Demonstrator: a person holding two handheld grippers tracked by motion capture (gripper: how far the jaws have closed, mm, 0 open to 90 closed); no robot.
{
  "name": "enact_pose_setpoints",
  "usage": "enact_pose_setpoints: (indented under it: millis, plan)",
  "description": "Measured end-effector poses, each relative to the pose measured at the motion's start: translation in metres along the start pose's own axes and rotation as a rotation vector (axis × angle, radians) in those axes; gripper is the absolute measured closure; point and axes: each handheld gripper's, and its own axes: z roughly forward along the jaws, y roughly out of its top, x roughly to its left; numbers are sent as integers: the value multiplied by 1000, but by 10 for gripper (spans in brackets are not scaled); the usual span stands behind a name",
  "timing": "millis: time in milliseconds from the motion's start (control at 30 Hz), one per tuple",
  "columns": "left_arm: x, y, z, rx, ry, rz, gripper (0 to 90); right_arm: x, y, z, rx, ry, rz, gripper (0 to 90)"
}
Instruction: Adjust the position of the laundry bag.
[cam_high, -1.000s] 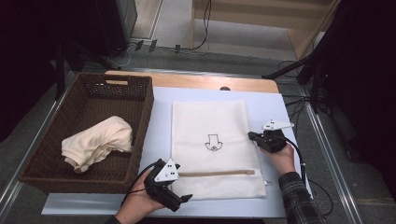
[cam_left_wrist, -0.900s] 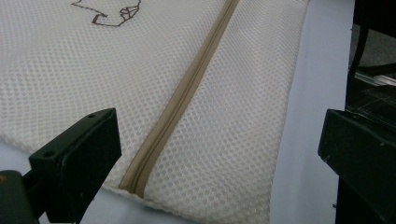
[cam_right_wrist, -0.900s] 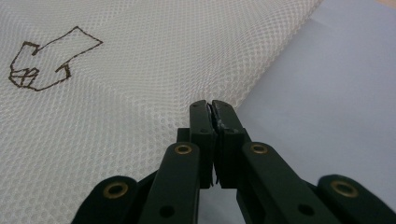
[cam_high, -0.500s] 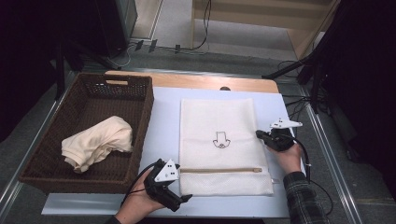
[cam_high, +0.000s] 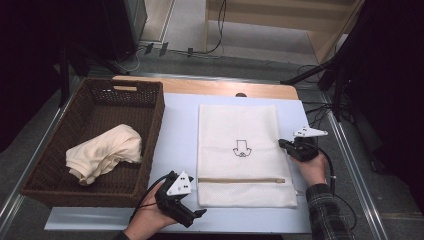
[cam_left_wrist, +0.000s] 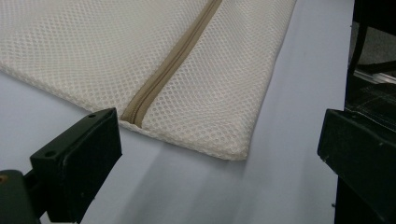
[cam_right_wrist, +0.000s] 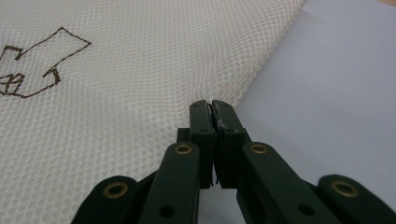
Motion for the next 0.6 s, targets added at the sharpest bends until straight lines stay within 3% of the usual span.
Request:
enact_pose_setpoints:
  millis: [233,267,333,500,600]
  plan:
    - [0,0,0,2,0,2,0,-1,0,-2,-19,6,18,748]
    - [0,0,0,-5,-3,0,0,0,1,-4,-41,10,22,632]
    - [0,0,0,2,-1,1,0,1,3,-6,-62,26,28,527]
    - [0,-1,0,-2,-9,2,0,4,5,-3,-51,32,38,219]
    - [1,-1,-1,2,-9,2,0,4,6,-1,-43,40,70,140]
